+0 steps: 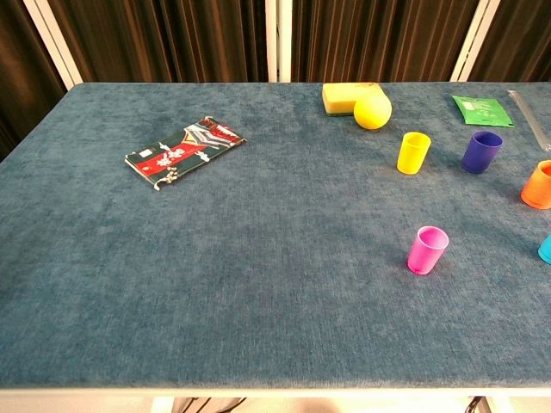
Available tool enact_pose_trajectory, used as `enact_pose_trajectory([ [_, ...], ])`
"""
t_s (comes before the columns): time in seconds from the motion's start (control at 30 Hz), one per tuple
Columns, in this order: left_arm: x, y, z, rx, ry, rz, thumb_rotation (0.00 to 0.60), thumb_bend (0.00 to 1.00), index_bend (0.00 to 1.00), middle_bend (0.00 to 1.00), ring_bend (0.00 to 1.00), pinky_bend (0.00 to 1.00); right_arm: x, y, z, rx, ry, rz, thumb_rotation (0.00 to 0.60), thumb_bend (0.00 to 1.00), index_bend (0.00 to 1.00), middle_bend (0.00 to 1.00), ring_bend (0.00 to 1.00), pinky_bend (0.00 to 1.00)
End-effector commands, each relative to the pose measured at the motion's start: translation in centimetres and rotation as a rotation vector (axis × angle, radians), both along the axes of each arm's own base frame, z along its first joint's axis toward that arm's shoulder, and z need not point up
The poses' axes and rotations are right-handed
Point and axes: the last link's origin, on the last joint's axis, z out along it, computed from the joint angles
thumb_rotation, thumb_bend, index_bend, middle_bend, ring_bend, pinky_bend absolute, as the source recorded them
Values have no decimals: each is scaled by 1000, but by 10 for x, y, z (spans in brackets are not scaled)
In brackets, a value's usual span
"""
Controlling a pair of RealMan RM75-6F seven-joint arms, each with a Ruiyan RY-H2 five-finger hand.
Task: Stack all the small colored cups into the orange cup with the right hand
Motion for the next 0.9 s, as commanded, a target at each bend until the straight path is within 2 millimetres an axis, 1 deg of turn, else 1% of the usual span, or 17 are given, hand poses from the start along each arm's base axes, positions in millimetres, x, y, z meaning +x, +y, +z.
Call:
enact_pose_trajectory([
  [0.03, 0, 0, 0, 1, 0, 2, 600, 70, 32, 0, 0, 0, 0, 0, 0, 0, -2, 0, 600, 33, 0, 0, 0, 0],
  [0.3, -3, -3, -1, -4, -2, 13, 600, 70, 33, 0, 0, 0, -4, -4, -3, 18, 14, -14, 600, 33, 0, 0, 0, 0],
  [0.43, -3, 0, -2, -9, -8, 9, 600, 71, 32, 0, 0, 0, 1, -19, 1, 31, 57, 9, 600, 33, 0, 4, 0, 0],
  [0.53, -3, 0, -3, -11, -15, 7, 600, 70, 32, 0, 0, 0, 11, -39, 4, 44, 96, 41, 600, 39, 0, 9, 0, 0],
  [0.63, -5, -1, -4, -10, -21, 8, 600, 70, 32, 0, 0, 0, 20, -64, 1, 57, 153, 61, 600, 52, 0, 35, 0, 0],
  [0.8, -7, -2, -2, -6, -23, 6, 600, 70, 32, 0, 0, 0, 34, -112, -16, 104, 210, 69, 600, 72, 0, 75, 2, 0],
  [0.9, -8, -2, -1, -6, -23, 9, 600, 70, 33, 0, 0, 0, 44, -135, -30, 129, 254, 76, 600, 73, 0, 115, 39, 0],
])
